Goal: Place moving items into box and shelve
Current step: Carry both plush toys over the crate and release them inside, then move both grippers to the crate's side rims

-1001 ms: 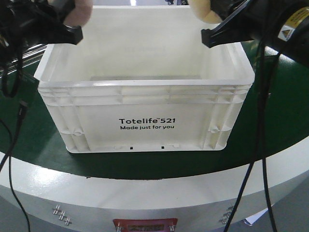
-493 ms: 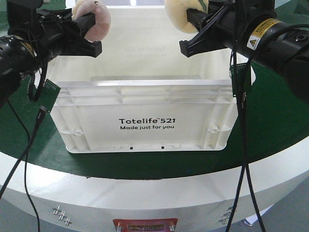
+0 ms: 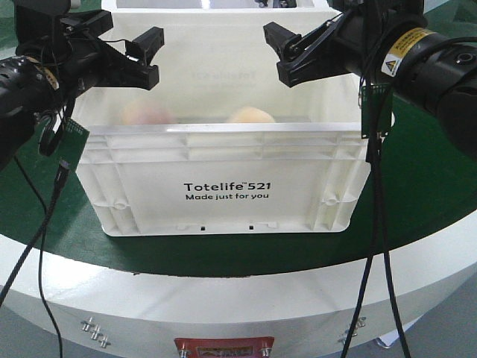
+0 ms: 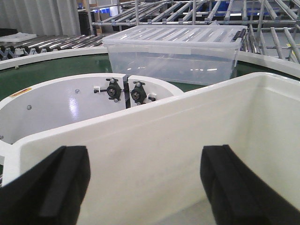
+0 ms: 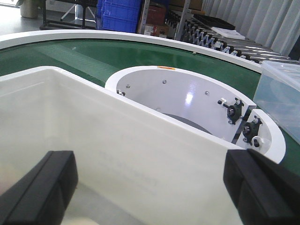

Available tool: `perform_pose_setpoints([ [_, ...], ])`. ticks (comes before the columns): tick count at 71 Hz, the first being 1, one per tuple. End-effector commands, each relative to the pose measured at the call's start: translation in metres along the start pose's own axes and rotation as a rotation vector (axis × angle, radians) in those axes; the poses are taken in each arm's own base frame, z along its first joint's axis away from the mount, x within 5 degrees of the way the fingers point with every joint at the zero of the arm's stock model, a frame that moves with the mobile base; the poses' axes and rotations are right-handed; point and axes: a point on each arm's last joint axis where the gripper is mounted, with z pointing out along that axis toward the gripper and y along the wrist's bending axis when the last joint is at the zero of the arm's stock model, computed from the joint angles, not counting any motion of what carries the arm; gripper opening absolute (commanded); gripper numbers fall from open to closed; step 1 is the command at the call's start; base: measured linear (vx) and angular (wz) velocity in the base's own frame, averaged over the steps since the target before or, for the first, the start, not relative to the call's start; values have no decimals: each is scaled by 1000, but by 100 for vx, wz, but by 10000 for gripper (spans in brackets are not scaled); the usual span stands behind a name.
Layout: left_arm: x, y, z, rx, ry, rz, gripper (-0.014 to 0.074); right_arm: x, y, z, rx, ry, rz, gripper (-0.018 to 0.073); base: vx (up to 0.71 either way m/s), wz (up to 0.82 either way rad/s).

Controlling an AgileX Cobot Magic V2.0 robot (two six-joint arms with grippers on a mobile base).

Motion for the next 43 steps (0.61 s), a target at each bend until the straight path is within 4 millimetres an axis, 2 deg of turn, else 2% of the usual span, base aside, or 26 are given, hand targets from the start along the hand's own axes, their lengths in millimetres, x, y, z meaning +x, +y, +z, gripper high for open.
perform_pose_setpoints([
  [1,-28,-4,-6,22,-151,-8,610,-26,-4,-10,9,-143,-10,704,0,0],
  [9,-32,0,-10,7,-164,-10,590,-26,-8,-13,25,-126,-15,672,0,0],
  [28,-40,40,-34,-165,-80,-85,586,-22,-56,-42,201,-20,34,596,0,0],
  [43,-40,52,-49,-227,5,-97,586,-26,-60,-56,230,2,37,575,0,0],
])
